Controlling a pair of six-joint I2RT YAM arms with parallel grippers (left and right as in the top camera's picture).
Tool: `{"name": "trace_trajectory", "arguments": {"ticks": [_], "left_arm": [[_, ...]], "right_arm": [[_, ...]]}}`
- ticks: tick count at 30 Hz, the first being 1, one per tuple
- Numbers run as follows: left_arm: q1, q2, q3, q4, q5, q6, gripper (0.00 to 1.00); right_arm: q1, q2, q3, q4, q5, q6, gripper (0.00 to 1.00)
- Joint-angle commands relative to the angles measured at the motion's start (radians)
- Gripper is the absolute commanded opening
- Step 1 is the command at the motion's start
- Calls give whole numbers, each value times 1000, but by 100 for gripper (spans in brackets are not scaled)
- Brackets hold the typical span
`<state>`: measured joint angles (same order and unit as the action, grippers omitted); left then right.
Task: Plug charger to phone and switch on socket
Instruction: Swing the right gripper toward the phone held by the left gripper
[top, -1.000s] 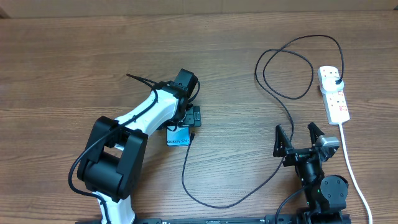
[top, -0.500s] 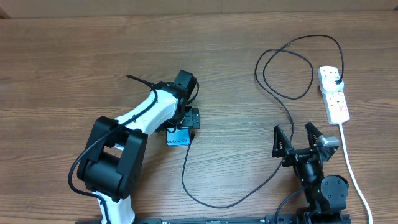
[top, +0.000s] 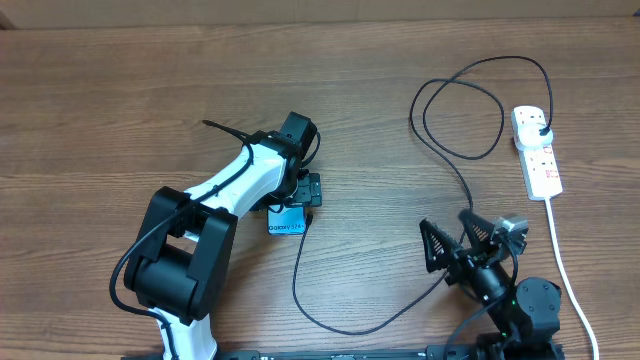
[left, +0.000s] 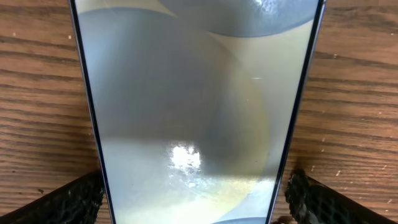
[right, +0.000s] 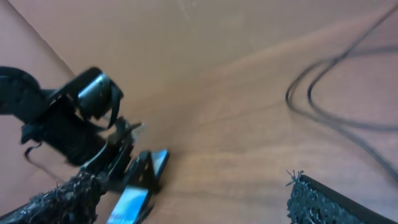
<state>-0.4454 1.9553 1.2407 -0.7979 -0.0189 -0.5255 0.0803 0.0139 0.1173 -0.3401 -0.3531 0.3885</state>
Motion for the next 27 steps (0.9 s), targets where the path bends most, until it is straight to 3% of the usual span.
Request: {"name": "trace_trajectory", "arguments": {"ticks": [1,9,18,23,27], "left_arm": [[0,36,-34,16,80,-17,94],[0,36,-34,16,91,-17,95],[0,36,-34,14,91,-17,91],[0,36,-34,13,91,-17,88],[0,36,-34,13,97,-17,80]], "right_arm": [[3,-1,113,-81,-30,8,100],[3,109,375,-275,-31,8,100],[3,431,723,-529,-34,-50,100],[3,553,771,-568,-34,-71,100],[3,600,771,-575,-99,-71,100]]}}
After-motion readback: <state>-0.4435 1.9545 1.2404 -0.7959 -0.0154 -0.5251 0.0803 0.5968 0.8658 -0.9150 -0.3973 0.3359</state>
